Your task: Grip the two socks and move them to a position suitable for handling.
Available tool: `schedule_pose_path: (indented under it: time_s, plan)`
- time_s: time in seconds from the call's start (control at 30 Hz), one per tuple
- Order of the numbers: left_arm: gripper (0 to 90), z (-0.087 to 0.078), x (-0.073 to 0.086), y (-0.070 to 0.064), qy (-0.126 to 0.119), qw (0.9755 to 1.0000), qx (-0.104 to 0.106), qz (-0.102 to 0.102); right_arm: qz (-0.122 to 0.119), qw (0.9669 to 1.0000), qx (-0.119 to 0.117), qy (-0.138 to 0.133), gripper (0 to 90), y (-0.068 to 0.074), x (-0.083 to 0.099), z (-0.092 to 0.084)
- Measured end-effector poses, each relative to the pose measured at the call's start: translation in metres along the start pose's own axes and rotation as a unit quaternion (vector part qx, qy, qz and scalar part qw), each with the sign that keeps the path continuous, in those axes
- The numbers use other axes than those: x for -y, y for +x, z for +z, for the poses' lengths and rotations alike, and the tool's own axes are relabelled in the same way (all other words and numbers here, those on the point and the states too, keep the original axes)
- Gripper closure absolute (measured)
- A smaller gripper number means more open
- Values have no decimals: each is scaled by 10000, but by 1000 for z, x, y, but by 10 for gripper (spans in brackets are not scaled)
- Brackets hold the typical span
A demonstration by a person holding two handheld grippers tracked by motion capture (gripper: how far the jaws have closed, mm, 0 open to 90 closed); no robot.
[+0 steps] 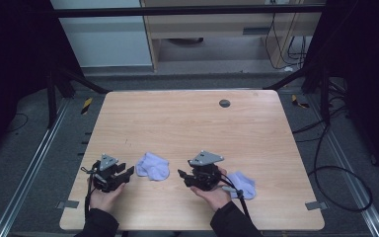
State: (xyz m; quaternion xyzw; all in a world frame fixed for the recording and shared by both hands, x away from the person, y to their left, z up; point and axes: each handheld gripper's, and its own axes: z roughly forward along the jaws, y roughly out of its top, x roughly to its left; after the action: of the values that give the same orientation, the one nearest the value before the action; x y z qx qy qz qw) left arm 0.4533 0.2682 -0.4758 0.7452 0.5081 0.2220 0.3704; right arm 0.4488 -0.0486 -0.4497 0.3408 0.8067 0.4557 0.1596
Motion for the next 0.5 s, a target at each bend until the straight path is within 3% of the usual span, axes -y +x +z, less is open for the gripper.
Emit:
schedule_pose_path:
  time_s: [0.23,0.5]
  plan:
    - [604,12,-1,-1,88,9999,62,-22,-100,9997,-110,191,550,19,-8,36]
    - [628,22,0,-3,231,9997,23,106,-178,9988,-186,420,588,37,-10,72]
